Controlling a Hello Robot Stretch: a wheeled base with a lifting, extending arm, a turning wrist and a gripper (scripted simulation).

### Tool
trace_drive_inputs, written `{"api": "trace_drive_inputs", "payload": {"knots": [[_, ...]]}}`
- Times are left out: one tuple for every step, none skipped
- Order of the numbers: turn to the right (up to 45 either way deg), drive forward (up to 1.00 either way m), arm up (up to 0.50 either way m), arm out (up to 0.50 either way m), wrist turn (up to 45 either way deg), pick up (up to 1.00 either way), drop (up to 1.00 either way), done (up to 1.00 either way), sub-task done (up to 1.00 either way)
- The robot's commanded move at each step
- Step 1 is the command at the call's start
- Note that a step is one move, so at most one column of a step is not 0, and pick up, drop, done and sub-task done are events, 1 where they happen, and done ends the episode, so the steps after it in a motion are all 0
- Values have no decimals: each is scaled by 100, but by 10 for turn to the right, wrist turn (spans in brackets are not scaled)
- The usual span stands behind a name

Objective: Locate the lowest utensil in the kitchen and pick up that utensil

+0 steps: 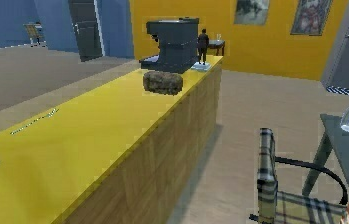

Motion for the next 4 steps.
{"api": "trace_drive_inputs", "payload": {"knots": [[0, 0, 38, 0, 0, 0, 0, 0, 0], [0, 0, 0, 34, 0, 0, 0, 0, 0], [0, 0, 0, 0, 450, 0, 0, 0, 0], [0, 0, 0, 0, 450, 0, 0, 0, 0]]}}
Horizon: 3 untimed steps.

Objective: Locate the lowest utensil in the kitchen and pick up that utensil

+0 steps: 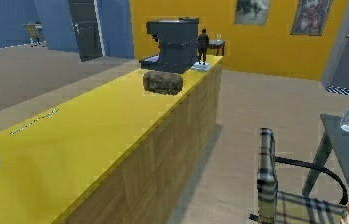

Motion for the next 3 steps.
{"api": "trace_drive_inputs", "payload": {"knots": [[0, 0, 0, 0, 450, 0, 0, 0, 0], [0, 0, 0, 0, 60, 0, 0, 0, 0], [0, 0, -30, 0, 0, 0, 0, 0, 0]]}}
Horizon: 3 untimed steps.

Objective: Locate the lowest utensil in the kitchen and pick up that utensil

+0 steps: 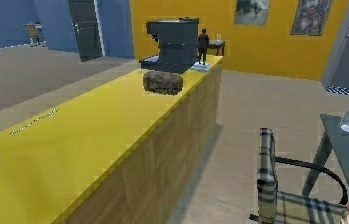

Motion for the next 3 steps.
{"api": "trace_drive_inputs", "payload": {"knots": [[0, 0, 0, 0, 0, 100, 0, 0, 0], [0, 0, 10, 0, 0, 0, 0, 0, 0], [0, 0, 0, 0, 0, 0, 0, 100, 0]]}}
